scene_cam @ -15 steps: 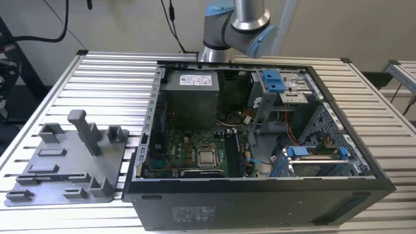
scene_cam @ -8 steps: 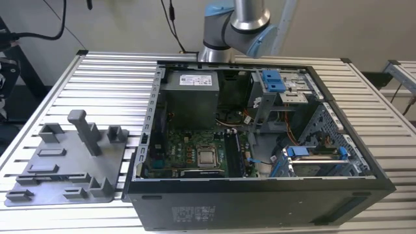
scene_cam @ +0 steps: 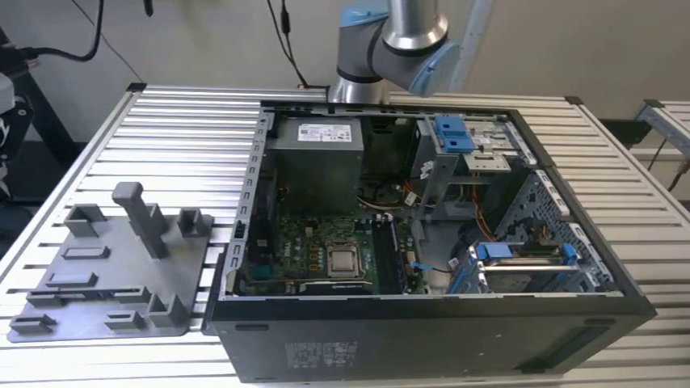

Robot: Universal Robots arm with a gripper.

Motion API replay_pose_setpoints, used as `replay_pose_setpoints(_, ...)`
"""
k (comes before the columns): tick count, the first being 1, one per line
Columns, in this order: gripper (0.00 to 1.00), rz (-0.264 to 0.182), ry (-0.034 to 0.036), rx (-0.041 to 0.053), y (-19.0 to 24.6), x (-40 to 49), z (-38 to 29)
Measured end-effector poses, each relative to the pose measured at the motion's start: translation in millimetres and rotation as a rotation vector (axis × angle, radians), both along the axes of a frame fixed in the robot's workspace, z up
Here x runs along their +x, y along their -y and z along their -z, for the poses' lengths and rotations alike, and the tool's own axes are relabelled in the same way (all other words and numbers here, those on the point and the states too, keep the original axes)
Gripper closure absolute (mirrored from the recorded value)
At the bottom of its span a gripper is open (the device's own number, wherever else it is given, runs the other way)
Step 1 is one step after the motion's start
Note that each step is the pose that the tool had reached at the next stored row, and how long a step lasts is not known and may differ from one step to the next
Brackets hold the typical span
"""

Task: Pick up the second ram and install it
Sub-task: 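Pick up the second ram and move it above second insertion slot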

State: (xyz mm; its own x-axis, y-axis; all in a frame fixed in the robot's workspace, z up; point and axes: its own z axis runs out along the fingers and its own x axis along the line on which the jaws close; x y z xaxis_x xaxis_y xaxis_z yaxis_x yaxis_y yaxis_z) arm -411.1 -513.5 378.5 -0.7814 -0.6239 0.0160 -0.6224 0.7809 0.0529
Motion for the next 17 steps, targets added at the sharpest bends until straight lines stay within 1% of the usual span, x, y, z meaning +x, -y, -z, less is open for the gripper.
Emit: replay_pose_setpoints(17, 0.89, -0.304, 0.0001, 0.0, 0.0, 0.0, 0.0)
